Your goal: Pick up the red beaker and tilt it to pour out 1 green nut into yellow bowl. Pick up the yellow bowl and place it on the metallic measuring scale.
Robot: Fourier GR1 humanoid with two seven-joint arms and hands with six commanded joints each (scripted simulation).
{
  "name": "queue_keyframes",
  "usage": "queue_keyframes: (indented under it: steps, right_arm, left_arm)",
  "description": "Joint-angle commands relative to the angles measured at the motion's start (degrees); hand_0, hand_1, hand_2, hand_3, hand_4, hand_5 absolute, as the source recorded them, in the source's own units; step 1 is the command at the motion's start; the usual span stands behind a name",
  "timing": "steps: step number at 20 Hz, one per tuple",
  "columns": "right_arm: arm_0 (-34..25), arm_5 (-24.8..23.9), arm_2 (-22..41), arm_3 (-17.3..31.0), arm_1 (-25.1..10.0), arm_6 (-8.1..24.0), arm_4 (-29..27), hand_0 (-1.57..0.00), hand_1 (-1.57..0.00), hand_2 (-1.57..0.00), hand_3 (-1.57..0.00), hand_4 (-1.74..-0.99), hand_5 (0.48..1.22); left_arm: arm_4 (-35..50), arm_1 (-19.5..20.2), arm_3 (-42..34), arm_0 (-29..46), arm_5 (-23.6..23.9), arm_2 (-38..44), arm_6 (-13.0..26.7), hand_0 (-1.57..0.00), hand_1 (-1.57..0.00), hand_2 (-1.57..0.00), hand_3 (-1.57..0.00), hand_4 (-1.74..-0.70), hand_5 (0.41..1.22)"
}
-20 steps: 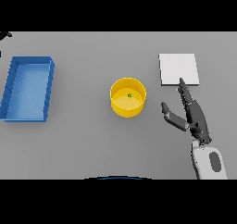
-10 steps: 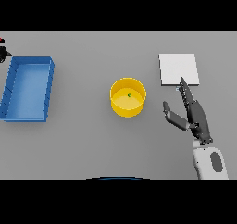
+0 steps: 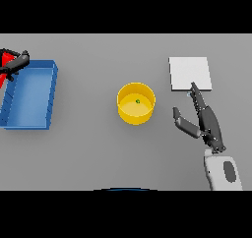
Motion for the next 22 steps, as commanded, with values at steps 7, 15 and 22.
queue_keyframes:
  steps: [7, 15, 22]
  right_arm:
    - [-0.7, 0.2, -0.4, 0.5, -0.7, 0.9, 0.0, 0.0, 0.0, 0.0, 0.0, -1.308, 0.717]
    - [-1.1, -2.5, 2.0, -1.2, -1.3, 4.3, 6.0, 0.0, 0.0, 0.0, 0.0, -1.262, 0.675]
    - [-13.1, 7.9, 8.9, 2.1, -9.5, 1.7, 12.0, 0.0, 0.0, 0.0, 0.0, -1.254, 0.666]
  left_arm:
    - [-0.4, 1.6, -0.2, -1.3, -4.8, -3.3, 2.0, -0.21, -0.17, -0.16, -0.1, -0.78, 0.655]
    - [-2.1, 0.2, 0.5, -1.7, -1.2, -3.6, -0.3, -0.03, -0.03, -0.03, -0.02, -0.72, 0.667]
    - [-1.5, 0.6, -1.3, -0.3, 0.7, -3.2, -2.0, -0.01, -0.01, 0.0, 0.0, -0.74, 0.709]
